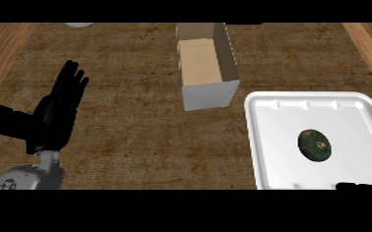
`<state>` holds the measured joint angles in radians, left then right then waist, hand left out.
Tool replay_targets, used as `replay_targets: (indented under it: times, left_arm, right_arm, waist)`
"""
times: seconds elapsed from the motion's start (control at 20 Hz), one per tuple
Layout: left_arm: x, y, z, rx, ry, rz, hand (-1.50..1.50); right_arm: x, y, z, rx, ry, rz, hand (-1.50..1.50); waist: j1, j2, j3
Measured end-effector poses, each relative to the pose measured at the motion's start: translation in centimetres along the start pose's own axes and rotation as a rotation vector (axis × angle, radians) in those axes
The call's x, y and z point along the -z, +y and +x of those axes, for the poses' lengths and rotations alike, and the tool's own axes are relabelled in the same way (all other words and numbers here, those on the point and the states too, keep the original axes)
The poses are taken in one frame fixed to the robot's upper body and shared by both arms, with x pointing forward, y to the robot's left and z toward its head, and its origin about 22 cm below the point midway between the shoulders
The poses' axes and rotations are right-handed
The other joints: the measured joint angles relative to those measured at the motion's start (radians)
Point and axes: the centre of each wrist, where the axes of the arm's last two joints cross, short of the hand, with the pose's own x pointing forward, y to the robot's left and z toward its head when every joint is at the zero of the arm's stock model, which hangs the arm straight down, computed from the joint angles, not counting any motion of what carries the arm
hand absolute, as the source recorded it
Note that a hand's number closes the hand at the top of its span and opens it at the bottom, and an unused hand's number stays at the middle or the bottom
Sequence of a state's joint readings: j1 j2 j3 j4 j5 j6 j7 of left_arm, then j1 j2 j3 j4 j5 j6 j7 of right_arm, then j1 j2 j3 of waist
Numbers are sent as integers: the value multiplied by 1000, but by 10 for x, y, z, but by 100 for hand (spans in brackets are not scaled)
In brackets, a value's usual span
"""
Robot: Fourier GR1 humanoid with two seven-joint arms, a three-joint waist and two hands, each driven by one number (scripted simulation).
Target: Pick the squash from the tray and place it in the cardboard box
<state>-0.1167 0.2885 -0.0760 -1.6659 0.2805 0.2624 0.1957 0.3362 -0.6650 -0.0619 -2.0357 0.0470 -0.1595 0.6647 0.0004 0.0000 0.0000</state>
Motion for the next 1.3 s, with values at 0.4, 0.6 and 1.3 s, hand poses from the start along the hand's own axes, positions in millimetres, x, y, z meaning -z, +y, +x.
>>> replay_targets:
  times: [0.4,0.6,1.3]
  left_arm:
    - [-5,-3,-3,2,0,7,0]
    - [-5,0,-4,5,3,6,0]
    - [-6,3,-3,5,1,9,0]
  right_arm:
    - [16,18,-5,-3,15,-17,-150]
    - [29,25,-7,0,15,-8,-150]
    - [43,49,-22,-50,59,-8,-150]
  waist:
    - [-1,0,0]
    - [-1,0,0]
    - [-1,-1,0]
